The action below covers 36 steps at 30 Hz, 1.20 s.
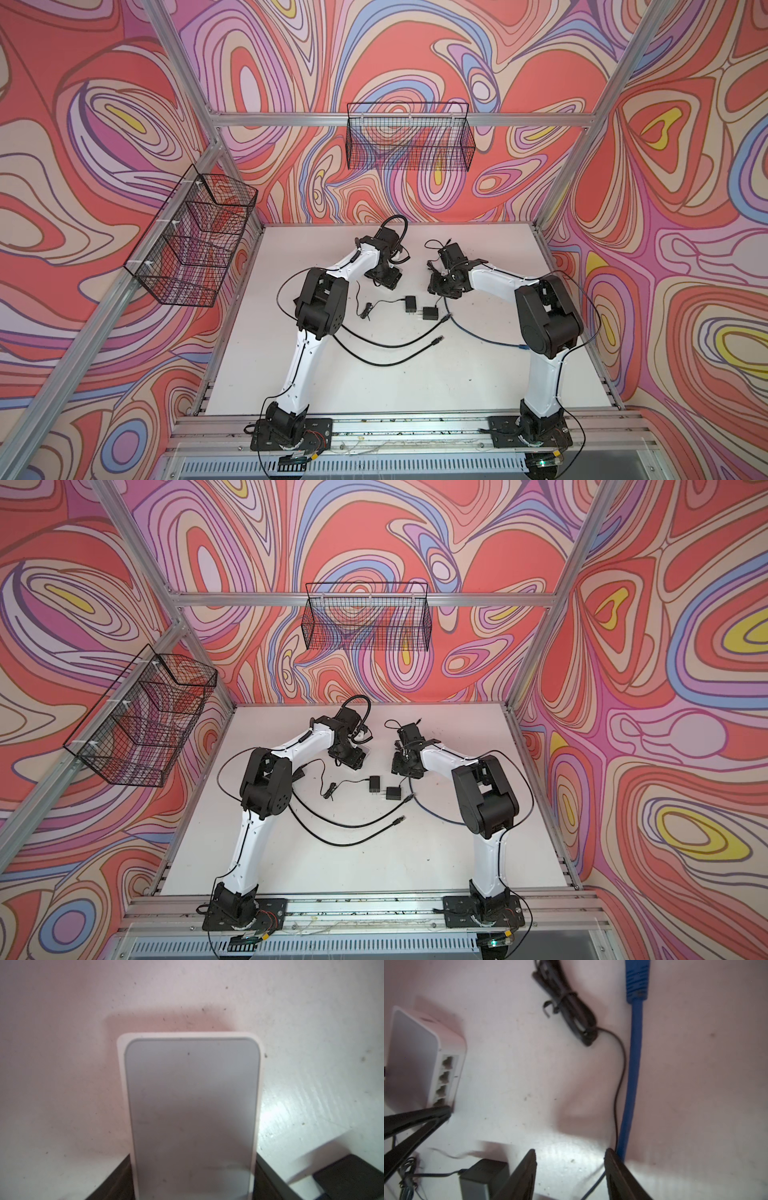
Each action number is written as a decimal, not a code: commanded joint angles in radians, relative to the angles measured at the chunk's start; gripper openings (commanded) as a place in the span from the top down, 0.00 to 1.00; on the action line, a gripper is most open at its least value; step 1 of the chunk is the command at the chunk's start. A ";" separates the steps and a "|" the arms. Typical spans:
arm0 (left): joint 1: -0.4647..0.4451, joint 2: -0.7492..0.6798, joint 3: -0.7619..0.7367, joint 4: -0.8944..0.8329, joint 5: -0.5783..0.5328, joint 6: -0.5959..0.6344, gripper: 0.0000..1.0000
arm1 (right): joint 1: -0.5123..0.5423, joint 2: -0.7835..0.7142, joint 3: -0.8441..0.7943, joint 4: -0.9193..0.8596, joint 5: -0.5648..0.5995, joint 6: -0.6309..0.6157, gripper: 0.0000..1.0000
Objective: Insert the plug into the switch port
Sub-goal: 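Lift the white router with the left gripper while the right gripper moves toward it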
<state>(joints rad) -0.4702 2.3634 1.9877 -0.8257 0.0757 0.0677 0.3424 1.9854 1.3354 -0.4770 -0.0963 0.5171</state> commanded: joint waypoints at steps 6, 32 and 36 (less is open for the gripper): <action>-0.001 -0.061 -0.006 -0.016 0.007 0.010 0.55 | -0.146 0.012 -0.030 -0.058 0.036 -0.023 0.46; -0.053 -0.030 0.116 -0.067 0.130 0.084 0.71 | -0.295 -0.336 -0.174 -0.018 0.028 -0.021 0.46; -0.063 -0.101 0.075 -0.013 0.138 0.080 0.70 | -0.296 -0.433 -0.179 -0.013 -0.024 -0.016 0.44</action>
<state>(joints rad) -0.5297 2.3508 2.0785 -0.8547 0.1959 0.1204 0.0490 1.5948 1.1610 -0.4995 -0.0902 0.4938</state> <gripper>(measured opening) 0.736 0.554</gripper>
